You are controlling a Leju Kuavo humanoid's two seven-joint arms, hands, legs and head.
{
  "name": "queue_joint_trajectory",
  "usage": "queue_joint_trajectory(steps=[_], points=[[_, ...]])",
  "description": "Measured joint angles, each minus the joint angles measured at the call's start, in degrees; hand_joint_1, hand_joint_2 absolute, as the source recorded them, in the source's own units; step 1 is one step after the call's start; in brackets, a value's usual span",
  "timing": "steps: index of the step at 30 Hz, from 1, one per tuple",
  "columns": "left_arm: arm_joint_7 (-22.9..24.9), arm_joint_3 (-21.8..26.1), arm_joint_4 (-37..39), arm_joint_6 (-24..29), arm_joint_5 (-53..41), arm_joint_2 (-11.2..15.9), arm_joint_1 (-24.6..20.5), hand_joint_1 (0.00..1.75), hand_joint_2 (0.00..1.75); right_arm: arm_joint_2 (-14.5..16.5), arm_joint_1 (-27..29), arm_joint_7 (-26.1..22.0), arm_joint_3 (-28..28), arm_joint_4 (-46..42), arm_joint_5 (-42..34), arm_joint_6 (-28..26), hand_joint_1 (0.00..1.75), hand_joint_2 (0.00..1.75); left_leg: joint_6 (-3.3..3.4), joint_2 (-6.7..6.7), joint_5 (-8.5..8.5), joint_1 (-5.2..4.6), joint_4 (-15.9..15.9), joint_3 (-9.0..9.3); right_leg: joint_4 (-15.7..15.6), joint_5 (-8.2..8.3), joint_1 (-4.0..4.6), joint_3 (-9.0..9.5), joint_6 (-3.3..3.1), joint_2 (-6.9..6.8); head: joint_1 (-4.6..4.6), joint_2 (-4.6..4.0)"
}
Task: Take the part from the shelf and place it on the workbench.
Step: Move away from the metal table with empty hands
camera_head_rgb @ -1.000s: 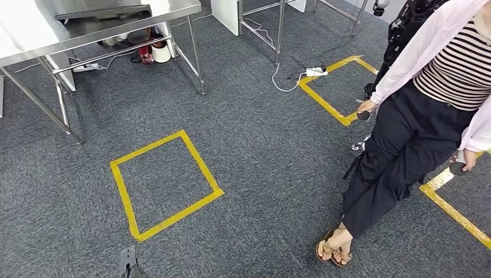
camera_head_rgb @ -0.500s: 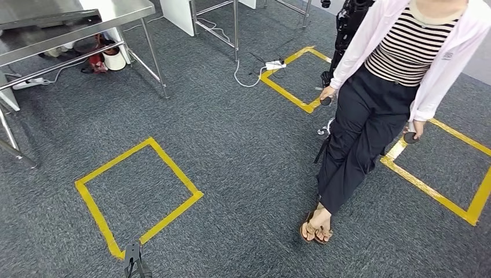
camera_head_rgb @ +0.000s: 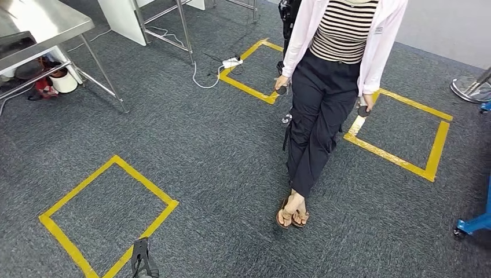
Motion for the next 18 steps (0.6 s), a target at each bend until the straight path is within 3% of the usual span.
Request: queue_joint_trajectory(steps=[1,3,5,7,8,10,12,14,15,16,18], points=[[0.00,-0.02,0.01,0.02,0.00,0.00,0.00,0.00,0.00,-0.01,0.08,0.00,-0.01,0.00,0.00,0.01,0.00,0.00,0.06,-0.23,1.91,0.11,-2.79,1.32,0.06,0.07,-0.01,0.01,0.06,0.81,0.00,0.00],[-0.02,-0.04,0.02,0.06,0.04,-0.02,-0.21,0.00,0.00,-0.01,0.10,0.00,-0.01,0.00,0.01,0.01,0.00,0.00,0.24,-2.29,5.53,0.45,-10.54,4.99,0.34,0.18,0.17,-0.17,0.36,2.21,0.02,0.00],[-0.08,-0.04,0.03,0.11,0.20,-0.10,-0.37,0.00,0.00,-0.01,-0.02,-0.01,-0.01,0.00,0.02,0.01,0.00,0.00,0.51,-4.06,6.63,0.49,-14.63,6.76,0.54,0.44,0.39,-0.78,1.00,3.33,0.06,0.00],[-0.11,-0.02,0.06,0.21,0.38,-0.31,-0.39,0.00,0.00,-0.05,0.03,-0.09,-0.01,0.00,0.03,0.04,0.00,0.00,1.12,-3.40,6.72,0.16,-15.00,6.71,0.37,0.91,0.44,-1.50,1.89,4.35,0.07,0.00],[-0.11,-0.02,0.08,0.27,0.43,-0.44,-0.46,0.00,0.00,-0.07,0.11,-0.19,-0.02,0.00,0.02,0.05,0.00,0.00,1.59,-2.75,6.99,0.06,-15.20,6.74,0.65,0.91,0.40,-1.90,2.19,3.91,0.06,0.00],[-0.13,-0.04,0.10,0.34,0.40,-0.64,-0.64,0.00,0.00,-0.08,0.15,-0.42,-0.03,0.00,0.02,0.08,0.00,0.00,2.57,-1.29,7.49,0.04,-15.65,6.78,4.03,-0.72,0.48,-3.85,2.20,1.15,0.33,0.00],[-0.12,-0.04,0.10,0.38,0.34,-0.67,-0.63,0.00,0.00,-0.07,0.05,-0.61,-0.04,0.00,-0.05,0.07,0.00,0.00,3.03,0.37,7.60,-0.13,-15.72,6.67,11.44,-4.02,0.44,-7.41,1.87,-1.45,0.67,0.00],[-0.02,-0.04,0.12,0.46,0.17,-0.68,-0.54,0.00,0.00,-0.06,0.08,-0.72,-0.19,0.00,-0.36,0.03,0.00,0.00,3.08,2.10,7.59,-0.25,-15.69,6.56,17.14,-5.91,0.28,-9.97,2.18,-1.85,0.72,0.00],[0.08,-0.07,0.13,0.49,0.06,-0.70,-0.55,0.00,0.00,-0.06,0.14,-0.75,-0.33,0.00,-0.61,-0.05,0.00,0.00,3.06,2.89,7.58,-0.27,-15.68,6.53,17.08,-5.66,0.19,-9.69,2.58,-1.99,0.76,0.00],[0.21,-0.11,0.14,0.50,-0.03,-0.74,-0.58,0.00,0.00,-0.08,0.19,-0.77,-0.49,0.00,-0.83,-0.16,0.00,0.00,3.01,3.61,7.55,-0.26,-15.67,6.55,14.69,-4.67,0.06,-8.22,3.04,-2.35,0.76,0.00],[0.45,-0.22,0.15,0.50,-0.13,-0.87,-0.72,0.00,0.00,-0.12,0.15,-0.76,-0.78,0.00,-1.11,-0.44,0.00,0.00,2.65,4.86,7.36,-0.38,-15.60,6.66,6.52,-2.09,-0.06,-3.56,3.63,-4.50,0.79,0.00]])
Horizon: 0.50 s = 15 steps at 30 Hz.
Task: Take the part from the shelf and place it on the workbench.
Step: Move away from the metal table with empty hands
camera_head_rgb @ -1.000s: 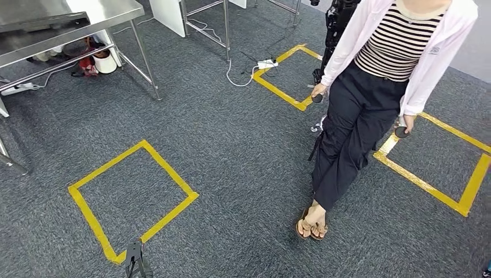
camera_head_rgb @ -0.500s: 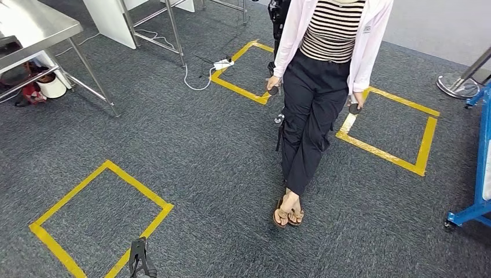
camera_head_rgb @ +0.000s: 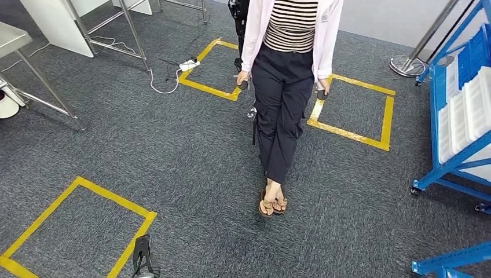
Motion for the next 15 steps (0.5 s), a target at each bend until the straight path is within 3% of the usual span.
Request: queue_joint_trajectory(steps=[2,4,5,7,9,11,12,13,14,15], points=[[0.12,-0.15,0.01,0.01,-0.04,-0.10,-0.21,0.00,0.00,0.06,-0.17,0.00,-0.28,0.00,-0.19,-0.30,0.00,0.00,-0.69,0.99,-0.32,-0.32,0.11,0.14,-5.00,1.38,0.27,2.68,-0.42,-1.69,-0.09,0.00],[0.24,-0.26,0.02,0.07,-0.07,-0.28,-0.46,0.00,0.00,0.16,-0.15,0.06,-0.58,0.00,-0.45,-0.56,0.00,0.00,-1.38,1.97,-0.50,-0.41,0.04,0.41,-5.58,1.62,0.60,2.76,-1.27,-1.04,-0.20,0.00],[0.30,-0.28,0.02,0.11,-0.06,-0.42,-0.60,0.00,0.00,0.17,-0.07,0.10,-0.73,0.00,-0.59,-0.66,0.00,0.00,-1.77,1.92,-0.65,-0.22,0.09,0.51,-5.63,1.74,0.33,2.71,-1.69,-0.38,-0.26,0.00],[0.37,-0.31,0.02,0.19,-0.05,-0.66,-0.84,0.00,0.00,0.23,-0.01,0.19,-0.97,0.00,-0.81,-0.86,0.00,0.00,-2.44,-0.53,-2.45,0.19,2.15,-0.22,-5.79,2.02,-0.09,2.73,-2.58,0.85,-0.45,0.00],[0.38,-0.33,0.02,0.20,-0.05,-0.75,-0.83,0.00,0.00,0.39,-0.06,0.21,-1.12,0.00,-0.92,-1.04,0.00,0.00,-2.67,-3.80,-6.37,0.39,8.69,-3.12,-5.82,2.25,-0.07,2.62,-3.26,2.06,-0.66,0.00],[0.39,-0.32,0.03,0.21,-0.05,-0.76,-0.61,0.00,0.00,0.55,-0.04,0.22,-1.19,0.00,-0.94,-1.11,0.00,0.00,-2.60,-4.73,-9.00,0.40,15.61,-6.49,-5.80,2.37,0.25,2.43,-3.58,3.56,-0.66,0.00],[0.39,-0.32,0.04,0.23,-0.05,-0.78,-0.52,0.00,0.00,0.58,0.00,0.23,-1.25,0.00,-0.95,-1.14,0.00,0.00,-2.48,-4.85,-8.72,0.41,16.66,-7.12,-5.77,2.41,0.36,2.39,-3.63,4.40,-0.66,0.00],[0.40,-0.32,0.05,0.27,-0.06,-0.80,-0.49,0.00,0.00,0.58,0.04,0.25,-1.34,0.01,-0.99,-1.20,0.00,0.00,-2.30,-4.97,-7.27,0.41,15.31,-6.60,-5.74,2.46,0.42,2.41,-3.64,5.23,-0.66,0.00],[0.42,-0.33,0.05,0.38,-0.10,-0.81,-0.51,0.00,0.00,0.60,0.06,0.26,-1.45,0.01,-1.05,-1.28,0.00,0.00,-2.08,-5.33,-5.13,0.41,12.04,-5.09,-5.69,2.49,0.45,2.46,-3.59,6.03,-0.67,0.00],[0.44,-0.35,0.06,0.55,-0.20,-0.83,-0.59,0.00,0.00,0.66,0.07,0.27,-1.57,0.01,-1.19,-1.43,0.00,0.00,-1.81,-6.50,-3.15,0.43,7.95,-3.17,-5.63,2.55,0.47,2.50,-3.49,6.76,-0.66,0.00]])
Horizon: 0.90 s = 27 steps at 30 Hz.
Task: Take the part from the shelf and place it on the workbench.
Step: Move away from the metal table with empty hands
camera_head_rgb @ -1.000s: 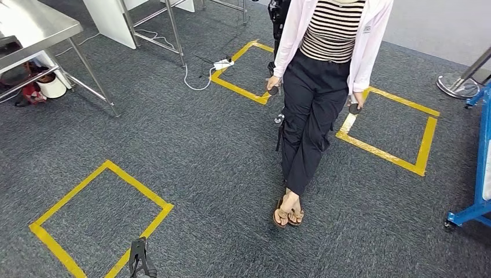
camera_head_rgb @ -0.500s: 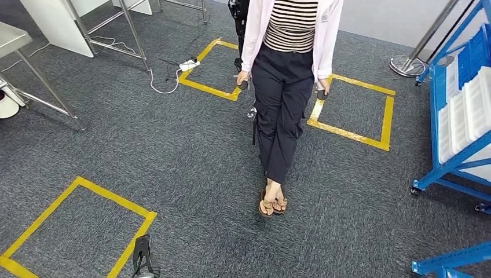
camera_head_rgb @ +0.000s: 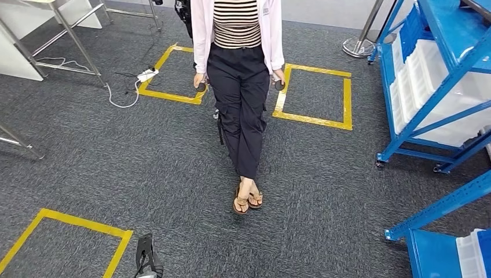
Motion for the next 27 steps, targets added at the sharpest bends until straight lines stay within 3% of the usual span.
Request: queue_joint_trajectory(steps=[2,3,5,7,9,11,12,13,14,16,18,20,21,23,24,25,26,27], points=[[0.04,-0.08,0.00,0.51,-0.23,-0.15,-0.21,0.00,0.00,0.16,-0.09,0.01,-0.30,0.01,-0.33,-0.38,0.00,0.00,0.34,-1.92,2.16,-0.05,-5.88,2.66,0.13,0.21,0.18,-0.21,0.39,1.16,0.04,0.00],[0.05,-0.13,0.01,0.82,-0.32,-0.32,-0.29,0.00,0.00,0.25,-0.09,0.01,-0.45,0.01,-0.50,-0.55,0.00,0.00,0.48,-2.41,2.29,-0.20,-6.94,3.09,0.12,0.37,0.23,-0.47,0.69,1.62,0.07,0.00],[0.05,-0.22,0.02,1.49,-0.41,-0.86,-0.45,0.00,0.00,0.33,-0.01,0.02,-0.76,0.02,-0.74,-0.88,0.00,0.00,1.03,-1.30,2.64,-0.47,-7.36,3.16,0.07,0.71,0.19,-0.98,1.41,2.30,0.05,0.00],[0.10,-0.32,0.02,1.91,-0.62,-1.45,-0.71,0.00,0.00,0.38,0.06,0.05,-0.99,0.04,-0.92,-1.19,0.00,0.00,1.89,-0.06,3.29,-0.47,-8.05,3.30,1.81,-0.04,0.25,-2.28,1.70,0.44,0.17,0.00],[0.31,-0.41,0.04,2.05,-0.91,-1.76,-0.86,0.00,0.00,0.46,-0.08,0.07,-1.22,0.05,-1.15,-1.37,0.00,0.00,2.37,1.51,3.62,-0.51,-8.41,3.25,7.87,-2.95,0.28,-5.55,1.46,-2.75,0.54,0.00],[0.55,-0.44,0.06,2.27,-1.02,-1.85,-0.80,0.00,0.00,0.55,-0.14,0.08,-1.54,0.05,-1.38,-1.48,0.00,0.00,2.46,3.36,3.61,-0.59,-8.39,3.03,15.15,-5.88,0.14,-9.07,1.58,-3.94,0.79,0.00],[0.60,-0.44,0.07,2.48,-1.01,-1.91,-0.78,0.00,0.00,0.57,-0.05,0.08,-1.71,0.05,-1.46,-1.54,0.00,0.00,2.44,4.27,3.58,-0.59,-8.37,2.98,16.63,-6.28,0.03,-9.59,1.91,-4.14,0.80,0.00],[0.60,-0.43,0.07,2.67,-1.00,-2.01,-0.78,0.00,0.00,0.59,0.05,0.08,-1.84,0.05,-1.52,-1.60,0.00,0.00,2.37,5.07,3.53,-0.58,-8.36,2.97,15.77,-5.80,-0.12,-8.86,2.38,-4.42,0.85,0.00],[0.58,-0.44,0.07,2.84,-0.99,-2.15,-0.80,0.00,0.00,0.58,0.14,0.08,-1.96,0.05,-1.56,-1.66,0.00,0.00,2.24,5.82,3.45,-0.56,-8.35,3.03,12.64,-4.65,-0.28,-6.91,2.88,-5.04,0.86,0.00],[0.57,-0.45,0.07,3.02,-1.00,-2.40,-0.83,0.00,0.00,0.63,0.08,0.08,-2.13,0.05,-1.58,-1.77,0.00,0.00,1.68,7.12,3.08,-0.80,-8.22,3.30,4.47,-2.25,-0.37,-1.93,3.39,-8.29,0.95,0.00],[0.57,-0.45,0.08,3.15,-1.02,-2.48,-0.91,0.00,0.00,0.79,-0.12,0.08,-2.25,0.05,-1.55,-1.94,0.00,0.00,0.97,8.38,2.65,-1.17,-8.09,3.65,0.48,-1.22,-0.09,0.33,2.78,-10.28,0.81,0.00],[0.57,-0.45,0.09,3.22,-1.03,-2.58,-1.03,0.00,0.00,0.90,-0.13,0.08,-2.31,0.07,-1.50,-2.08,0.00,0.00,0.41,9.62,2.38,-1.12,-8.11,3.96,0.27,-1.01,0.03,0.19,1.92,-8.99,0.56,0.00],[0.57,-0.45,0.09,3.23,-1.02,-2.66,-1.12,0.00,0.00,0.92,-0.09,0.08,-2.32,0.07,-1.48,-2.10,0.00,0.00,0.07,9.14,2.06,-0.90,-7.88,4.00,0.23,-0.91,-0.13,0.16,1.60,-8.24,0.49,0.00],[0.62,-0.45,0.10,3.23,-1.01,-2.80,-1.23,0.00,0.00,0.91,-0.07,0.08,-2.33,0.08,-1.42,-2.14,0.00,0.00,-0.50,5.78,-0.22,-0.43,-4.85,2.80,0.11,-0.67,-0.52,0.17,0.73,-6.77,0.38,0.00],[0.68,-0.44,0.10,3.23,-0.99,-2.81,-1.21,0.00,0.00,0.93,-0.09,0.08,-2.33,0.08,-1.37,-2.15,0.00,0.00,-0.67,3.63,-2.12,-0.29,-1.59,1.36,0.10,-0.60,-0.49,0.10,0.37,-6.05,0.32,0.00],[0.74,-0.44,0.11,3.23,-0.98,-2.80,-1.11,0.00,0.00,0.96,-0.12,0.08,-2.33,0.08,-1.33,-2.15,0.00,0.00,-0.70,2.34,-4.11,-0.24,2.41,-0.55,0.10,-0.56,-0.37,0.03,0.04,-5.27,0.27,0.00],[0.83,-0.43,0.11,3.22,-0.97,-2.76,-0.96,0.00,0.00,0.99,-0.13,0.08,-2.33,0.08,-1.29,-2.13,0.00,0.00,-0.69,1.80,-5.49,-0.24,6.04,-2.39,0.11,-0.51,-0.21,-0.02,-0.16,-4.37,0.24,0.00],[0.90,-0.42,0.12,3.22,-0.94,-2.70,-0.82,0.00,0.00,1.00,-0.11,0.08,-2.33,0.08,-1.28,-2.11,0.00,0.00,-0.62,1.60,-5.81,-0.24,8.16,-3.60,0.12,-0.47,-0.09,-0.05,-0.21,-3.45,0.24,0.00]])
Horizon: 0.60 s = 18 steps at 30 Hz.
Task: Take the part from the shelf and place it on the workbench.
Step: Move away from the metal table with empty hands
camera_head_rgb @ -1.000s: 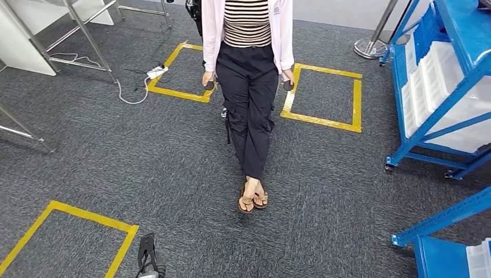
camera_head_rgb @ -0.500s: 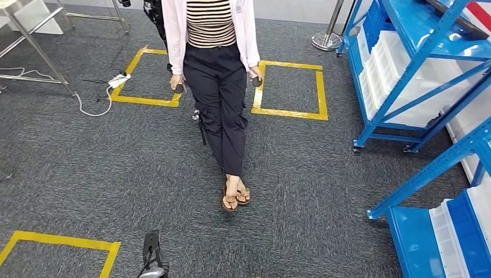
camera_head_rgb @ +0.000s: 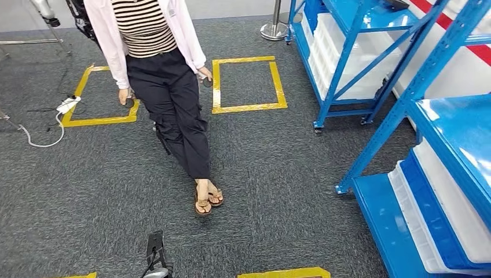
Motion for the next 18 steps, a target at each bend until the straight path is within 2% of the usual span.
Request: queue_joint_trajectory(steps=[1,2,3,4,5,7,8,9,11,13,14,15,16,17,18], points=[[0.06,0.01,0.01,-0.02,0.02,0.06,0.10,0.00,0.00,-0.02,0.04,0.00,0.00,0.00,0.01,0.04,0.00,0.00,0.14,-0.10,0.90,0.00,-0.05,-0.22,0.01,0.03,0.09,0.03,-0.03,0.93,0.00,0.00],[0.11,0.01,0.01,-0.05,0.03,0.10,0.15,0.00,0.00,-0.06,0.08,0.00,0.00,0.00,0.01,0.09,0.00,0.00,0.33,-0.26,2.78,0.01,-2.33,0.66,0.02,0.06,0.12,0.11,0.00,1.80,0.00,0.00],[0.13,0.01,0.01,-0.09,0.05,0.13,0.15,0.00,0.00,-0.09,0.10,0.00,0.00,0.00,0.02,0.15,0.00,0.00,0.53,-0.79,5.13,0.05,-6.21,2.40,0.03,0.09,0.13,0.22,0.04,2.61,-0.01,0.00],[0.13,0.01,0.01,-0.13,0.05,0.14,0.11,0.00,0.00,-0.10,0.10,0.01,0.00,0.00,0.05,0.23,0.00,0.00,0.67,-2.08,6.86,0.14,-10.07,4.16,0.07,0.14,0.18,0.26,0.17,3.30,0.01,0.00],[0.11,0.01,0.01,-0.15,0.05,0.14,0.07,0.00,0.00,-0.10,0.05,0.04,0.00,0.00,0.09,0.31,0.00,0.00,0.75,-3.16,7.97,0.19,-13.03,5.47,0.13,0.23,0.28,0.19,0.34,3.92,0.04,0.00],[0.08,0.01,0.01,-0.14,0.05,0.14,0.04,0.00,0.00,-0.11,-0.01,0.21,0.00,0.00,0.20,0.37,0.00,0.00,0.91,-4.35,8.30,-0.02,-15.12,6.31,0.09,0.52,0.39,-0.28,0.94,4.89,0.09,0.00],[0.04,0.01,0.01,-0.10,0.04,0.11,0.03,0.00,0.00,-0.11,-0.01,0.33,0.00,0.00,0.23,0.37,0.00,0.00,1.17,-3.76,8.50,-0.26,-15.31,6.33,-0.04,0.70,0.39,-0.60,1.32,5.38,0.06,0.00],[0.01,-0.01,0.01,-0.06,0.02,0.06,0.00,0.00,0.00,-0.11,0.04,0.45,-0.01,0.00,0.24,0.33,0.00,0.00,1.59,-3.12,8.79,-0.34,-15.61,6.42,0.10,0.78,0.30,-0.90,1.62,5.30,0.07,0.00],[-0.12,-0.03,0.01,0.03,-0.07,-0.10,-0.09,0.00,0.00,-0.10,0.05,0.59,-0.02,0.00,0.21,0.16,0.00,0.00,2.50,-1.75,9.34,-0.34,-16.33,6.66,2.43,-0.44,0.32,-2.32,1.81,3.09,0.18,0.00],[-0.20,-0.02,0.01,0.19,-0.16,-0.18,-0.08,0.00,0.00,-0.08,-0.03,0.64,-0.03,0.00,0.09,0.00,0.00,0.00,2.95,-0.11,9.50,-0.39,-16.60,6.71,9.00,-3.70,0.31,-5.53,1.61,0.27,0.39,0.00],[-0.21,-0.02,0.01,0.31,-0.26,-0.18,-0.03,0.00,0.00,-0.07,-0.05,0.66,-0.03,0.00,0.01,-0.03,0.00,0.00,3.02,0.79,9.49,-0.45,-16.58,6.65,12.81,-5.29,0.24,-7.36,1.67,-0.28,0.53,0.00],[-0.19,-0.02,0.02,0.41,-0.36,-0.20,0.02,0.00,0.00,-0.08,-0.02,0.66,-0.04,0.00,-0.07,-0.07,0.00,0.00,3.01,1.66,9.47,-0.50,-16.57,6.57,15.43,-6.17,0.14,-8.56,1.92,-0.52,0.54,0.00],[-0.18,-0.02,0.02,0.50,-0.46,-0.22,0.05,0.00,0.00,-0.08,0.06,0.71,-0.06,0.00,-0.14,-0.10,0.00,0.00,2.97,2.47,9.44,-0.51,-16.55,6.53,16.08,-6.21,0.02,-8.70,2.33,-0.70,0.57,0.00],[-0.16,-0.03,0.03,0.54,-0.55,-0.27,0.05,0.00,0.00,-0.10,0.15,0.76,-0.08,0.00,-0.20,-0.16,0.00,0.00,2.88,3.22,9.38,-0.49,-16.54,6.54,14.45,-5.44,-0.13,-7.65,2.85,-0.99,0.62,0.00],[-0.15,-0.04,0.03,0.54,-0.60,-0.32,0.05,0.00,0.00,-0.11,0.21,0.84,-0.11,0.00,-0.24,-0.21,0.00,0.00,2.71,3.92,9.27,-0.45,-16.50,6.62,10.73,-4.09,-0.34,-5.49,3.40,-1.71,0.62,0.00]])
